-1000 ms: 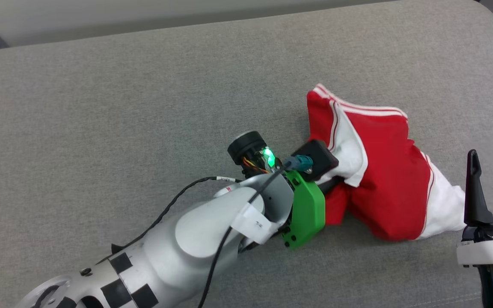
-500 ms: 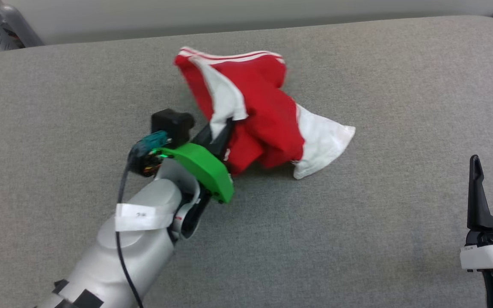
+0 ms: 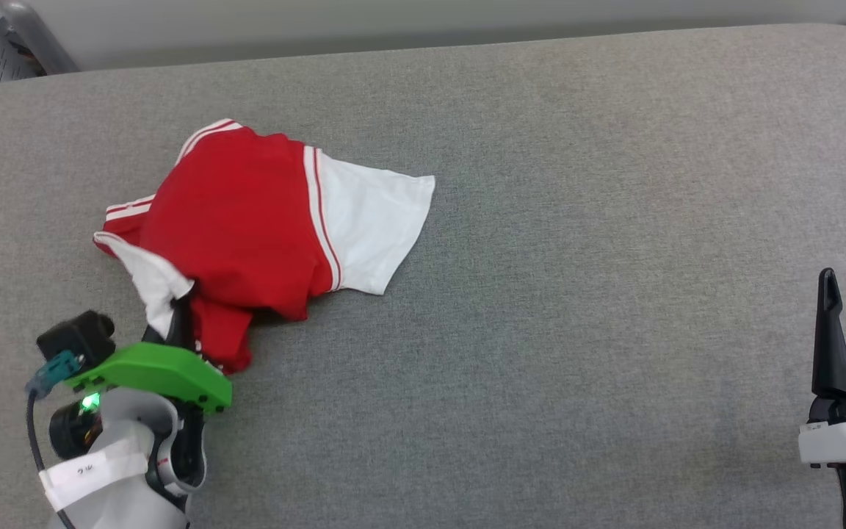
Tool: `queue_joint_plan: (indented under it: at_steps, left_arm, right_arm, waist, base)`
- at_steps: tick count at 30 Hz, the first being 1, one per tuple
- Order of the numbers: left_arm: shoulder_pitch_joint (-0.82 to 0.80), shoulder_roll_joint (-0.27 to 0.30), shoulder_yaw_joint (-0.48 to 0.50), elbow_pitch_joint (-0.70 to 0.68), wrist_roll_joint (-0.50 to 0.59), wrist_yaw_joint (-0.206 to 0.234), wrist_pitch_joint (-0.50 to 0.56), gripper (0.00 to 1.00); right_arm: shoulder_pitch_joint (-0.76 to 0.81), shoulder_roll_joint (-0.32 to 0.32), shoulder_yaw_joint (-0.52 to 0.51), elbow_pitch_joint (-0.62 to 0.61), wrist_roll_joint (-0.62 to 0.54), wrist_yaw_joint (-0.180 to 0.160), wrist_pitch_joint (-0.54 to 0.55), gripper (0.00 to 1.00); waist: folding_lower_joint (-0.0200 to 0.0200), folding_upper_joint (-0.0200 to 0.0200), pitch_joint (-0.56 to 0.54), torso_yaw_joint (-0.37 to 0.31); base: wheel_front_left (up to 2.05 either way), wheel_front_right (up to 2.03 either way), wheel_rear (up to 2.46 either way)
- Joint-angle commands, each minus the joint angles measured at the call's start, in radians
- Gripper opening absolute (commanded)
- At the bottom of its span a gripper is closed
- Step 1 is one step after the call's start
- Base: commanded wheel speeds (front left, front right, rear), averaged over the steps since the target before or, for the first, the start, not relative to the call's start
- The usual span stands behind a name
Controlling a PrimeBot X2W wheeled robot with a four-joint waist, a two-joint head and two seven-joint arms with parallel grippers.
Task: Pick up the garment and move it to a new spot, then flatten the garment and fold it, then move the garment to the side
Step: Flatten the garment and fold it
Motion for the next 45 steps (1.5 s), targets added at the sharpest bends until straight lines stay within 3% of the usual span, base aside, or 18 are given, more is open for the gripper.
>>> queue_joint_plan:
  at_steps: [1, 7, 8, 9, 10, 14, 22, 28, 30, 33, 38, 45]
  left_arm:
    - [0.038, -0.010, 0.040, 0.001, 0.029, 0.005, -0.006, 0.00]
    - [0.130, -0.031, 0.158, 0.022, 0.156, 0.052, -0.006, 0.00]
    - [0.137, -0.035, 0.171, 0.031, 0.166, 0.048, -0.006, 0.19]
    - [0.144, -0.031, 0.178, 0.041, 0.195, 0.045, -0.006, 0.93]
    - [0.150, -0.028, 0.180, 0.045, 0.224, 0.045, -0.006, 1.00]
    - [0.172, -0.033, 0.210, 0.018, 0.326, 0.049, -0.006, 1.00]
    - [0.235, -0.047, 0.294, -0.211, 0.493, 0.065, -0.006, 1.00]
    - [0.220, 0.010, 0.290, -0.373, 0.599, 0.053, -0.002, 1.00]
    - [0.181, 0.035, 0.264, -0.409, 0.613, 0.026, 0.028, 1.00]
    - [0.099, 0.070, 0.209, -0.462, 0.609, -0.050, 0.096, 1.00]
    - [-0.046, 0.095, 0.087, -0.492, 0.588, -0.164, 0.280, 1.00]
    - [-0.221, 0.133, -0.140, -0.416, 0.494, -0.209, 0.616, 1.00]
  right_arm:
    - [0.011, 0.004, -0.001, 0.003, -0.006, -0.001, -0.005, 1.00]
    - [0.014, 0.010, 0.001, 0.007, -0.011, -0.001, -0.005, 1.00]
    - [0.015, 0.011, 0.001, 0.008, -0.012, -0.001, -0.005, 1.00]
    - [0.017, 0.012, 0.002, 0.010, -0.013, -0.001, -0.005, 1.00]
    - [0.018, 0.012, 0.002, 0.011, -0.014, -0.001, -0.005, 1.00]
    - [0.025, 0.016, 0.005, 0.015, -0.016, -0.001, -0.005, 1.00]
    - [0.051, 0.029, 0.002, 0.021, -0.018, -0.001, -0.005, 1.00]
    - [0.056, 0.045, 0.011, 0.023, -0.023, -0.001, -0.005, 1.00]
    - [0.054, 0.047, 0.014, 0.024, -0.023, -0.001, -0.005, 1.00]
    - [0.047, 0.045, 0.022, 0.025, -0.022, -0.001, -0.005, 1.00]
    - [0.031, 0.042, 0.034, 0.026, -0.018, -0.001, -0.005, 1.00]
    - [0.008, 0.038, 0.047, 0.030, -0.016, -0.001, -0.005, 1.00]
  waist:
    - [0.0001, 0.0000, 0.000, 0.001]
    - [0.0001, 0.0000, -0.010, 0.005]
    - [0.0001, 0.0000, -0.013, 0.007]
    - [0.0001, 0.0000, -0.017, 0.008]
    - [0.0001, 0.0000, -0.020, 0.009]
    - [0.0001, 0.0000, -0.041, 0.015]
    - [0.0001, 0.0000, -0.088, 0.029]
    - [0.0001, 0.0000, -0.116, 0.031]
    - [0.0001, 0.0000, -0.117, 0.029]
    - [0.0001, 0.0000, -0.112, 0.020]
    - [0.0001, 0.0000, -0.098, -0.005]
    - [0.0001, 0.0000, -0.075, -0.046]
  base:
    - [0.00, 0.00, 0.00]
    - [0.00, 0.00, 0.00]
    - [0.00, 0.00, 0.00]
    - [0.00, 0.00, 0.00]
    - [0.00, 0.00, 0.00]
    - [0.00, 0.00, 0.00]
    - [0.00, 0.00, 0.00]
    - [0.00, 0.00, 0.00]
    - [0.00, 0.00, 0.00]
    - [0.00, 0.00, 0.00]
    - [0.00, 0.00, 0.00]
    - [0.00, 0.00, 0.00]
